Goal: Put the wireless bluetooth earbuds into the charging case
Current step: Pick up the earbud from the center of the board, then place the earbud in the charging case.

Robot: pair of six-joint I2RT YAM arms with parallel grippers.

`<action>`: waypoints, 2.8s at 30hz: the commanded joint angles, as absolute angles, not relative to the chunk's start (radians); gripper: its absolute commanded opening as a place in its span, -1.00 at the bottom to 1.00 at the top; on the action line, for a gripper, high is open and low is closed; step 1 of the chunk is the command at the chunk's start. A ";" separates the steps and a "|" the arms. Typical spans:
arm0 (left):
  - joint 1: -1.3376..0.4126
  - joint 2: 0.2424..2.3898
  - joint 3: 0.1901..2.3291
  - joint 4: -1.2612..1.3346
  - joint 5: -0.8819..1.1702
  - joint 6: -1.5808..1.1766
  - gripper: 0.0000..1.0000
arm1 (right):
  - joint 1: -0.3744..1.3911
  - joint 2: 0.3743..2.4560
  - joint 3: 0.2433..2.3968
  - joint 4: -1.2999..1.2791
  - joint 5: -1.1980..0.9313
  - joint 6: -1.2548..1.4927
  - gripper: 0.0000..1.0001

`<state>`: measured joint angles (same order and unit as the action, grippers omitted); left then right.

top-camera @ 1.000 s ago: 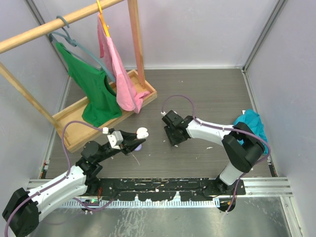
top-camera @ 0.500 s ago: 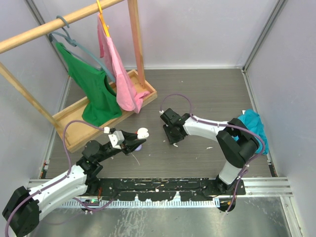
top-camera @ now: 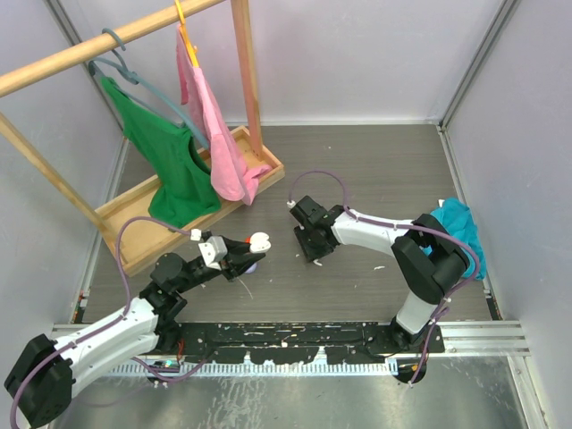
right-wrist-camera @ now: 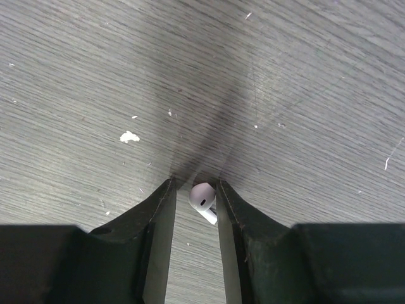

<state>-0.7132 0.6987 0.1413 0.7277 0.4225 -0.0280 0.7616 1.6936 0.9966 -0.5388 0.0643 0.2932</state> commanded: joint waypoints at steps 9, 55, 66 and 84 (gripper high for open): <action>-0.716 0.704 0.164 0.782 0.439 -0.006 -1.00 | 0.760 1.669 0.989 -0.604 0.016 0.242 -0.26; -0.718 0.876 0.265 0.928 0.553 0.077 -0.99 | 1.006 0.868 0.666 0.324 0.019 0.206 -0.64; -0.725 0.927 0.280 1.024 0.549 0.010 -1.00 | 1.058 0.921 0.592 0.598 -0.014 0.197 -0.64; -0.728 0.895 0.279 1.039 0.524 -0.033 -0.99 | 1.063 0.960 0.552 0.637 -0.008 0.198 -0.63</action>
<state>-0.7246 0.9195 0.2447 0.9428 0.5426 -0.0185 1.0588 0.9627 0.5549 0.5686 -0.0051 0.2111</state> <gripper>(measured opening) 0.255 0.272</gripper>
